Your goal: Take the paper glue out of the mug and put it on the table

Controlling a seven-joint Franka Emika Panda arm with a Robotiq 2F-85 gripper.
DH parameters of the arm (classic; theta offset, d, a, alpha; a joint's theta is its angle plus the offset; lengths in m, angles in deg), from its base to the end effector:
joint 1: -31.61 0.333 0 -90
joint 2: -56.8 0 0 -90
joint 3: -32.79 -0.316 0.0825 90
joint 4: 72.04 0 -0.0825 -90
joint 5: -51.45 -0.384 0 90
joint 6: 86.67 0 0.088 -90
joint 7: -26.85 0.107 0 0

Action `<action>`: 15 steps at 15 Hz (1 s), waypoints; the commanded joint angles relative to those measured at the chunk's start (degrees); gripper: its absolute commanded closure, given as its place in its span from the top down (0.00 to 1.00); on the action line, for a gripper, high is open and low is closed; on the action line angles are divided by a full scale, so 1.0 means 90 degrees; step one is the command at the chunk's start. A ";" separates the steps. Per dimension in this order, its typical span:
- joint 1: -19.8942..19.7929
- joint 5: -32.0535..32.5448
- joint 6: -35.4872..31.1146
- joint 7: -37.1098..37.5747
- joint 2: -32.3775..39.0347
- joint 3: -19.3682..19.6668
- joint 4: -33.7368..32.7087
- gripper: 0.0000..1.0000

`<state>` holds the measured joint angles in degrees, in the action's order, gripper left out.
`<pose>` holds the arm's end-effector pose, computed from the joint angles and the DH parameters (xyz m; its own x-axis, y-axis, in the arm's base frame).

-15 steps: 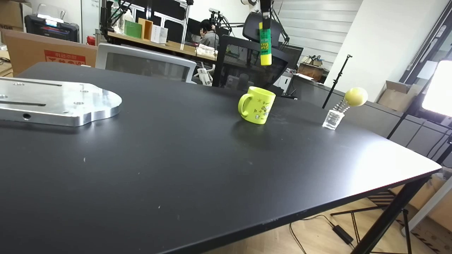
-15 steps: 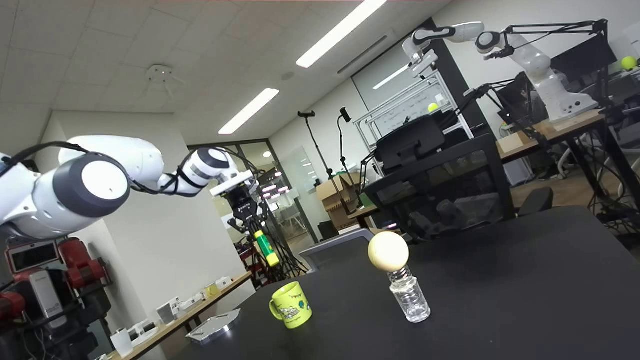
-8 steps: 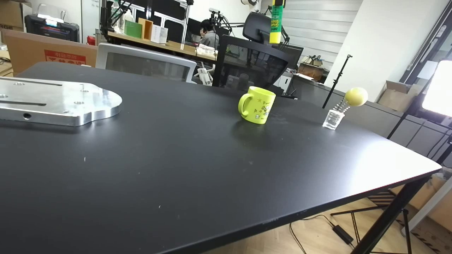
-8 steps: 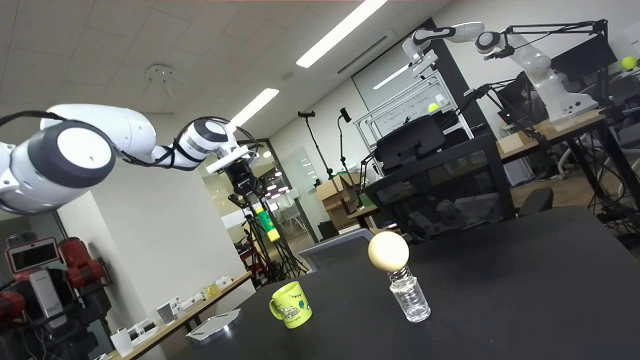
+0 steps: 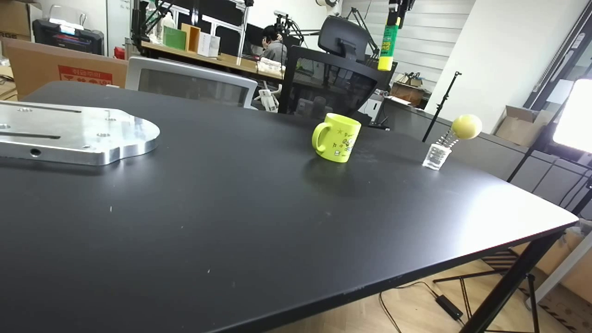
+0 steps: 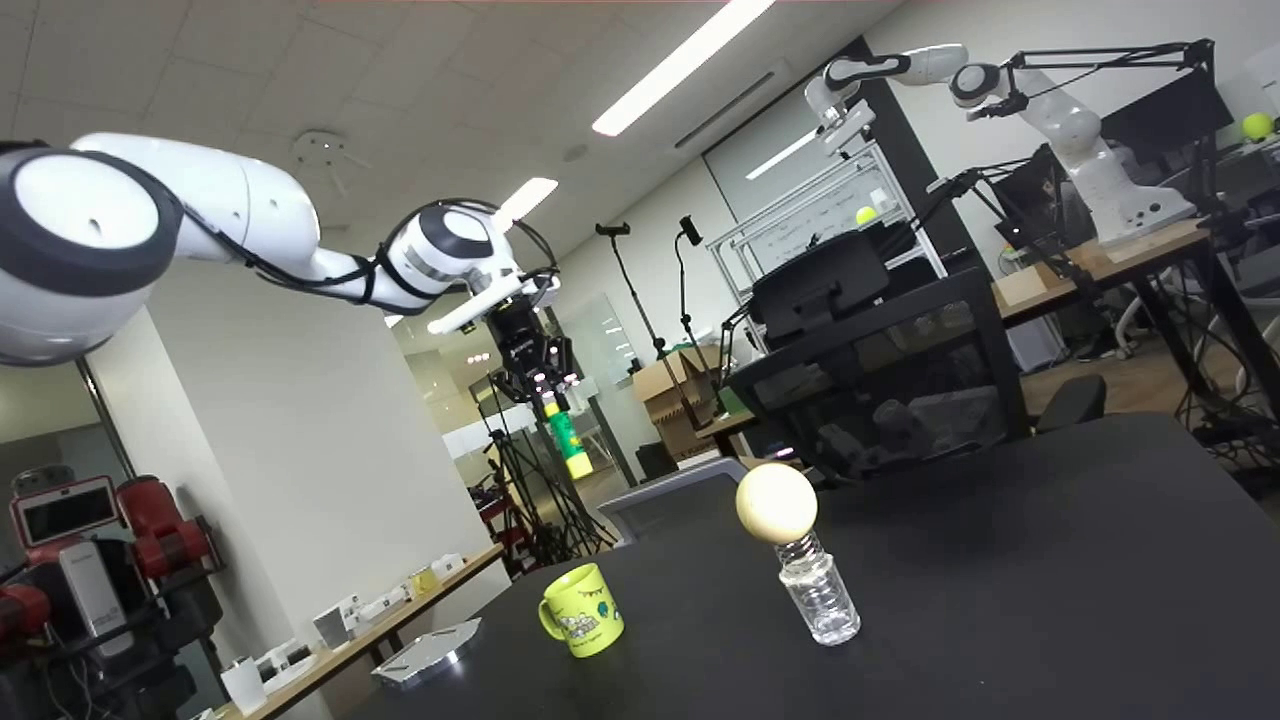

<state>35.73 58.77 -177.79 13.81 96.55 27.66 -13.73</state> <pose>0.7271 0.0836 0.4356 0.9209 0.3670 -0.1313 0.3749 -0.9262 0.0407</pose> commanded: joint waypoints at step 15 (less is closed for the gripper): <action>-0.1074 -0.0185 -0.2875 0.1334 -0.2486 0.1116 0.6161 0.09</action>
<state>27.16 57.85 -198.28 23.12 79.84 36.47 30.56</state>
